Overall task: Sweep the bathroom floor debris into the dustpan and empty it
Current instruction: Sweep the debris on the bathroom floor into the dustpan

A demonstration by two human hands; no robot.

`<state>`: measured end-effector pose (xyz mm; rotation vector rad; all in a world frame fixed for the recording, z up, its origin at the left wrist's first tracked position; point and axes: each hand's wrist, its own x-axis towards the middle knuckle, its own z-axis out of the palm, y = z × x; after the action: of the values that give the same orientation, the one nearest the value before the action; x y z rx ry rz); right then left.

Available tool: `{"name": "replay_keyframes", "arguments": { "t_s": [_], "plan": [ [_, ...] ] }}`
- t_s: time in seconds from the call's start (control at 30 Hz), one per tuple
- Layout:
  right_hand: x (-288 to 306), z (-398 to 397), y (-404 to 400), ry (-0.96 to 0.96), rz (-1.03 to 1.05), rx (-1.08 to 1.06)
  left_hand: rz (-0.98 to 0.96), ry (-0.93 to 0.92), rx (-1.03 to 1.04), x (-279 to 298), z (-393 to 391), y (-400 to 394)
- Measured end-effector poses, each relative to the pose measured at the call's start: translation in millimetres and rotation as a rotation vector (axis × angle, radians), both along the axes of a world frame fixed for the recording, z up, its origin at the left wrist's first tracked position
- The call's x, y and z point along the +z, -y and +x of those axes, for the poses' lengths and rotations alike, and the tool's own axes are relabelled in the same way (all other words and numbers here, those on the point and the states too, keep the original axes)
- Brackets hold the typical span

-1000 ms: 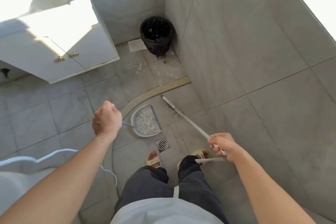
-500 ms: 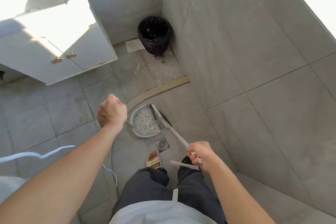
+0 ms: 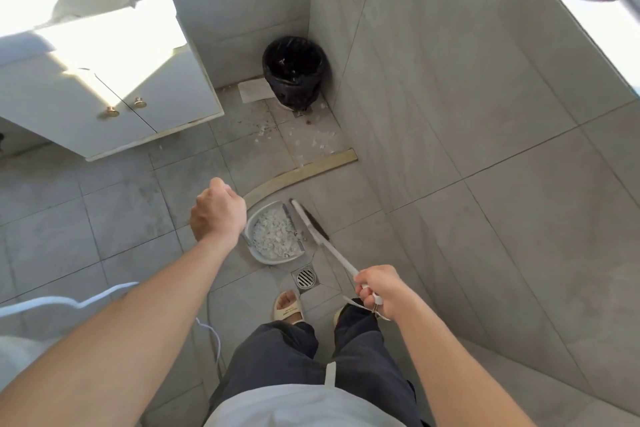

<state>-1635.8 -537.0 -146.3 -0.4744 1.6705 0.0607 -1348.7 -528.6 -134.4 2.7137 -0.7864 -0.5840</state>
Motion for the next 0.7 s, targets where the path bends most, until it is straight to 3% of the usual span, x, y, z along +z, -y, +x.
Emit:
{"name": "replay_keyframes", "arguments": {
  "t_s": [0.2,0.43,0.7],
  "plan": [
    [24,-29,-1,0.042,-0.023,-0.112,-0.015,-0.003,0.006,-2,3,-5],
    [11,1,-26,-0.010,-0.030,-0.086,-0.023,0.011,-0.015,-3,1,-8],
    [15,-25,-9,0.132,0.029,-0.225,-0.011,0.004,-0.003,1,8,-13]
  ]
}}
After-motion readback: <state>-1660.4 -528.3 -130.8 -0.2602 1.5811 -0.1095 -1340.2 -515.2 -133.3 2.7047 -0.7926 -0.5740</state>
